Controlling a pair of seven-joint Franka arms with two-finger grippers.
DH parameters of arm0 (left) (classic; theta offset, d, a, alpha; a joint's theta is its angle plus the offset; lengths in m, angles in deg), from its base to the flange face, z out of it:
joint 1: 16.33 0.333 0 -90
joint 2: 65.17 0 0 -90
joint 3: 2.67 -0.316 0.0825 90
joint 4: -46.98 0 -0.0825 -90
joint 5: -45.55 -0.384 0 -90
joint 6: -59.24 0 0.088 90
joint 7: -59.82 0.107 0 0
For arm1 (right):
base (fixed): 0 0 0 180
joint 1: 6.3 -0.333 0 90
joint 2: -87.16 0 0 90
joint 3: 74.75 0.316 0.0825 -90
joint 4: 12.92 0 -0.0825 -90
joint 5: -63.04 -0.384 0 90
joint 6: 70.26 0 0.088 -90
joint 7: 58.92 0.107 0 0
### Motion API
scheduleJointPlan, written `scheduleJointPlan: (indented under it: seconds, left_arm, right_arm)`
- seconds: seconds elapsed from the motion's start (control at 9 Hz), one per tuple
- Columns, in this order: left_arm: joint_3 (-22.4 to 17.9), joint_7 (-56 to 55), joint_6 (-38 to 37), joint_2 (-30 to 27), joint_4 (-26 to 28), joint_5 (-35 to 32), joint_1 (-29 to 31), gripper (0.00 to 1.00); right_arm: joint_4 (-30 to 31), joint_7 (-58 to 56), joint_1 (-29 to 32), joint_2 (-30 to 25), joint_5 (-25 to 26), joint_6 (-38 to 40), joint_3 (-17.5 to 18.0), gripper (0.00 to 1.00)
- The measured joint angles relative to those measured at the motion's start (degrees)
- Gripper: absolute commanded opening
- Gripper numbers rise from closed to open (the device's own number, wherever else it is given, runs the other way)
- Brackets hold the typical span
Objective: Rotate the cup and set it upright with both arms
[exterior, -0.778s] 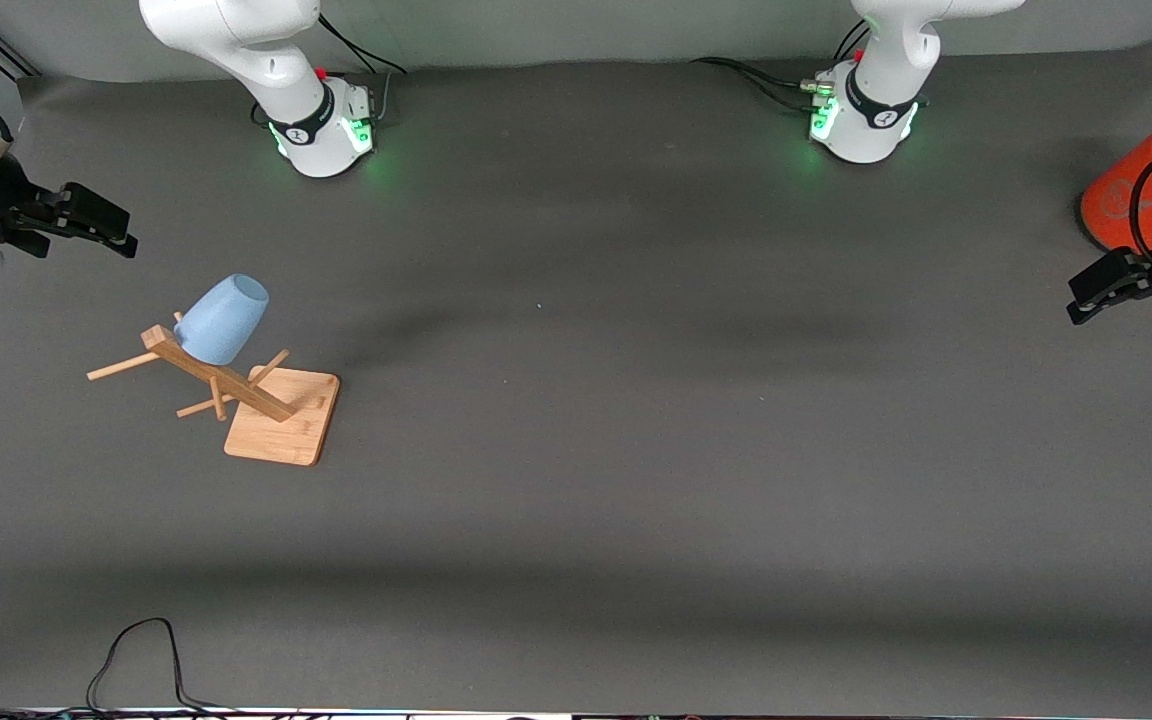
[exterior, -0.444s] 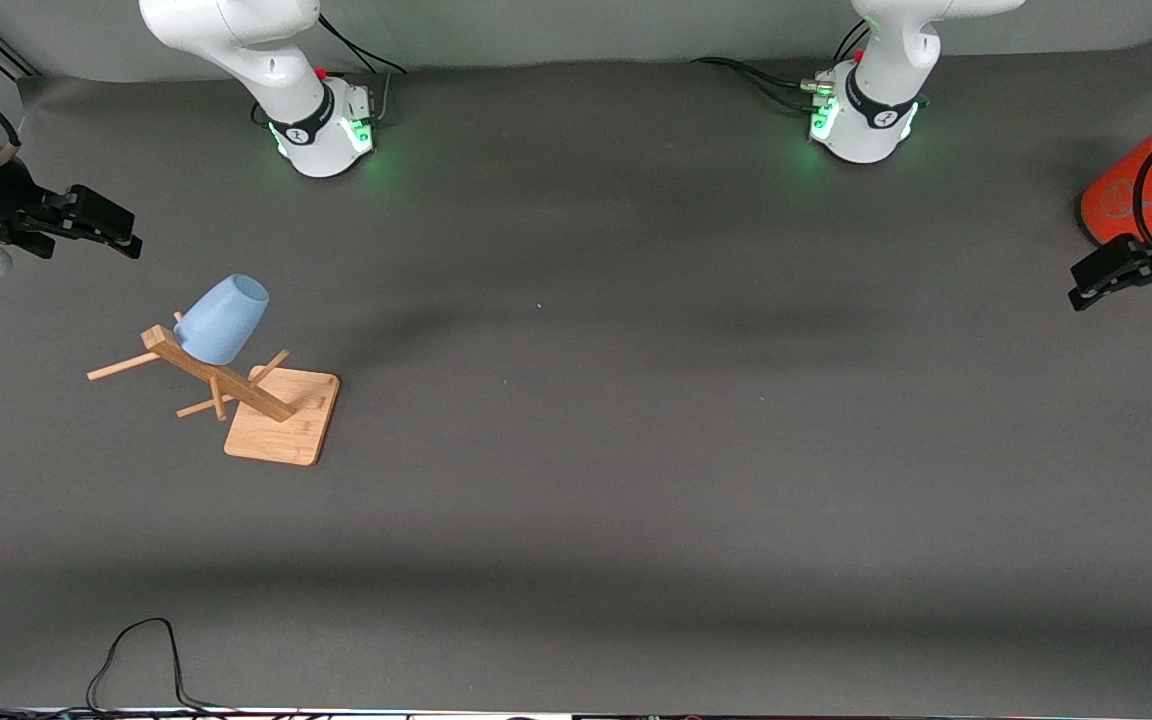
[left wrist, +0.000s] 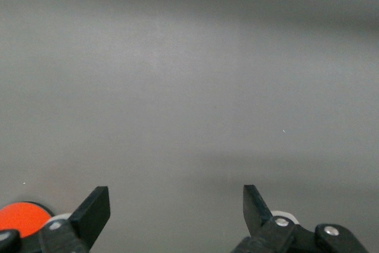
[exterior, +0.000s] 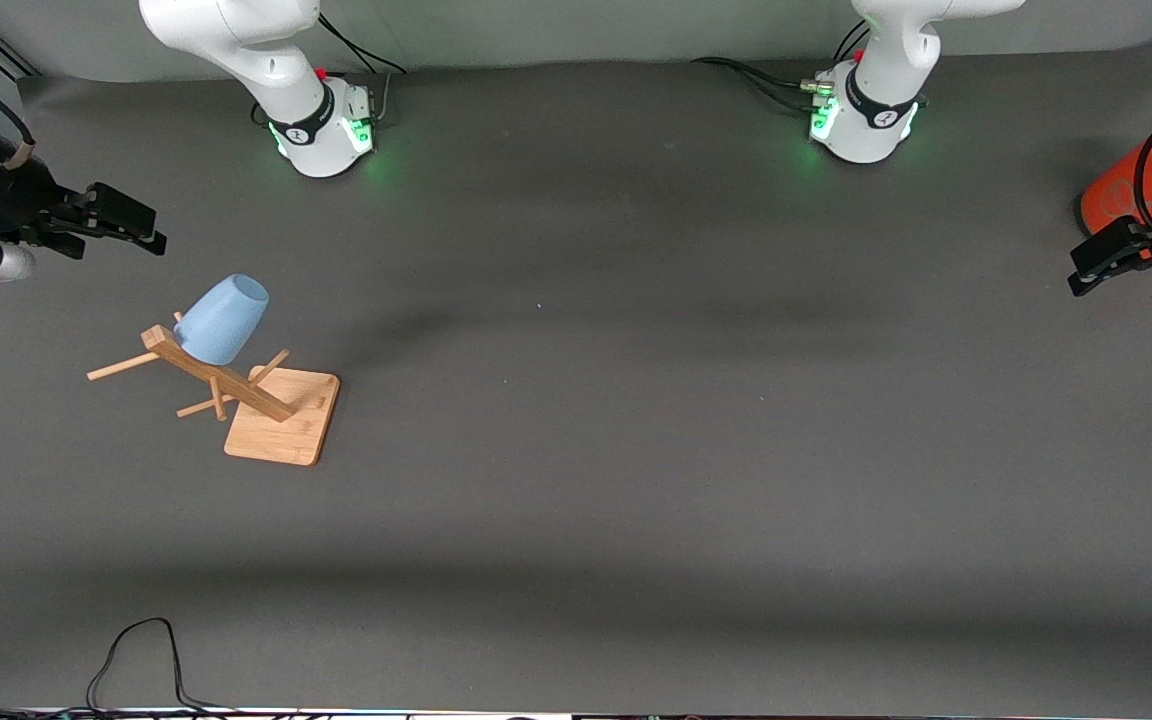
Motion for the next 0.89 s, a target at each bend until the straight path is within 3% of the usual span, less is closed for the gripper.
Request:
scheduleJointPlan:
  seconds: [0.44, 0.67, 0.89]
  left_arm:
    - [-1.94, 4.03, -0.67, -2.43, 0.03, 0.01, -1.05, 1.0]
    - [-2.22, 4.33, -1.7, -2.99, 0.08, 0.01, -1.74, 1.0]
    - [-2.22, 4.33, -1.76, -2.98, 0.18, 0.01, -1.89, 1.0]
  right_arm:
    - [3.28, 0.87, -0.13, 0.7, -1.07, 1.91, 0.16, 1.0]
    - [6.01, 11.18, 0.1, 2.61, -6.9, 1.88, -0.03, 1.0]
    - [7.03, 22.07, 0.29, 4.8, -9.69, 1.92, -0.21, 1.0]
